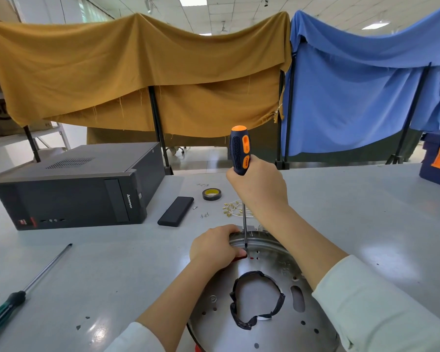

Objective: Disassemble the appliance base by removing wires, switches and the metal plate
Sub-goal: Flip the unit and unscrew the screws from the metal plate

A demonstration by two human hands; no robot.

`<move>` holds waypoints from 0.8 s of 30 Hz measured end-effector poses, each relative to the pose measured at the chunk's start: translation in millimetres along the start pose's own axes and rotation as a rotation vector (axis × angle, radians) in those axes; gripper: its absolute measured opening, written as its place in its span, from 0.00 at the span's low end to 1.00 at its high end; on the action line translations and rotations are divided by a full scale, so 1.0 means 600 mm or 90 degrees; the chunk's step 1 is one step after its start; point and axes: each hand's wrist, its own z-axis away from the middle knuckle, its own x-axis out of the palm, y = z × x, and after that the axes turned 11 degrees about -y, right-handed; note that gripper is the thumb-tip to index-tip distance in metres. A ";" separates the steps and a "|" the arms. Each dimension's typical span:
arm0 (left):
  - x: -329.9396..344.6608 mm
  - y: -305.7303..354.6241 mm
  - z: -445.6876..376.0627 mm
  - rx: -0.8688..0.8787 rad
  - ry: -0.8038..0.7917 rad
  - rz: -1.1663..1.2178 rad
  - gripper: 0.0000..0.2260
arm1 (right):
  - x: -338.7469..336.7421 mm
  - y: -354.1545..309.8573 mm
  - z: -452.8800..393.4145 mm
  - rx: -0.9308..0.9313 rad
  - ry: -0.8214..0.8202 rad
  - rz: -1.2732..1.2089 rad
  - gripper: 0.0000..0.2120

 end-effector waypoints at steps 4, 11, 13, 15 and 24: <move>0.001 0.000 -0.001 0.000 0.004 -0.004 0.19 | -0.002 0.004 0.003 -0.030 0.021 0.003 0.05; 0.001 0.000 0.000 0.003 0.007 -0.002 0.19 | -0.003 0.013 0.005 -0.018 0.014 -0.011 0.06; 0.001 0.000 0.000 0.002 0.009 -0.002 0.20 | -0.004 0.014 0.005 -0.016 0.016 -0.008 0.07; 0.002 0.000 0.000 -0.001 0.012 -0.004 0.21 | -0.006 0.014 0.006 -0.016 0.017 -0.002 0.06; 0.000 0.003 0.004 0.000 0.008 -0.008 0.20 | -0.007 0.019 0.001 0.017 0.048 0.032 0.07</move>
